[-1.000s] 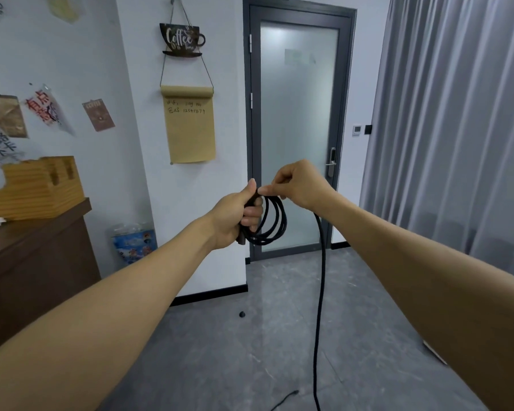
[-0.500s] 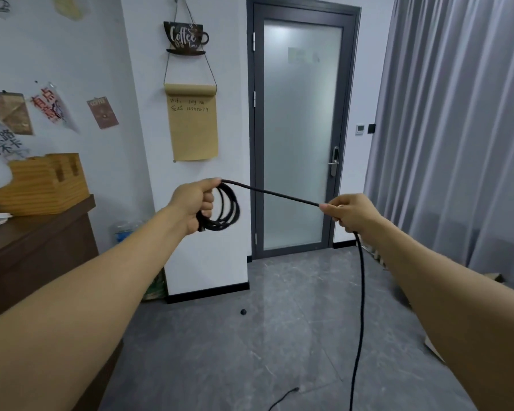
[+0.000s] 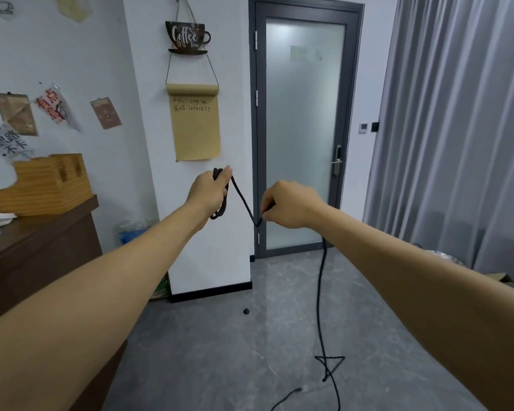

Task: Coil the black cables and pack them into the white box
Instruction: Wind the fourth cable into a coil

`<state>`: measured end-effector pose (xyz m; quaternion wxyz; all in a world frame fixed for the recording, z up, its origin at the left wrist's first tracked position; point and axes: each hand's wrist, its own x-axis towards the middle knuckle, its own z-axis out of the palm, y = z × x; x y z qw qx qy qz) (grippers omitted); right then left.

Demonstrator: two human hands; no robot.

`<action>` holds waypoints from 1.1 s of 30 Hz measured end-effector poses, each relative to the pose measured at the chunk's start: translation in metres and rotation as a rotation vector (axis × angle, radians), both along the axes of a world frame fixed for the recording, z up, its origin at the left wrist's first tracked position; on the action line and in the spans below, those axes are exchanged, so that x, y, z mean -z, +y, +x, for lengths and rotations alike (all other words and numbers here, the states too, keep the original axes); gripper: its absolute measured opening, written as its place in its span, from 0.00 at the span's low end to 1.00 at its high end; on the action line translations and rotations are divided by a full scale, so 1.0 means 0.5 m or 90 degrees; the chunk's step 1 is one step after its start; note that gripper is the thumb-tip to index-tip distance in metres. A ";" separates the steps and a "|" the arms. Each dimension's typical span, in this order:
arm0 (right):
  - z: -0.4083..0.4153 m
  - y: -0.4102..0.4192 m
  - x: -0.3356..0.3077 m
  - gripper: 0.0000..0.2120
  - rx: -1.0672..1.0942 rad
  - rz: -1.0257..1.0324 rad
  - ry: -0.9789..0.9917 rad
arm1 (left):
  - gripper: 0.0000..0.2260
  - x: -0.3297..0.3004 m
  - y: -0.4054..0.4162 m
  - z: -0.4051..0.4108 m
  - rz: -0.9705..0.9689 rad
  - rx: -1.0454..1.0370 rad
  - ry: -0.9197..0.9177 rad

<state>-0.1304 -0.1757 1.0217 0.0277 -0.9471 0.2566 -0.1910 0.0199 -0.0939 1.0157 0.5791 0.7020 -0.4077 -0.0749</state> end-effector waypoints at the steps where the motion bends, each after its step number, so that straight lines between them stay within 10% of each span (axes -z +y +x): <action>1: 0.003 0.003 -0.006 0.06 -0.035 0.051 -0.008 | 0.18 0.001 -0.001 -0.003 -0.003 0.027 0.016; 16: 0.005 -0.010 -0.018 0.05 -0.195 0.442 -0.335 | 0.19 0.025 -0.009 -0.070 -0.023 0.304 0.282; 33: -0.021 -0.043 -0.013 0.11 -0.101 0.461 -0.272 | 0.11 0.038 0.018 -0.064 0.089 0.437 0.259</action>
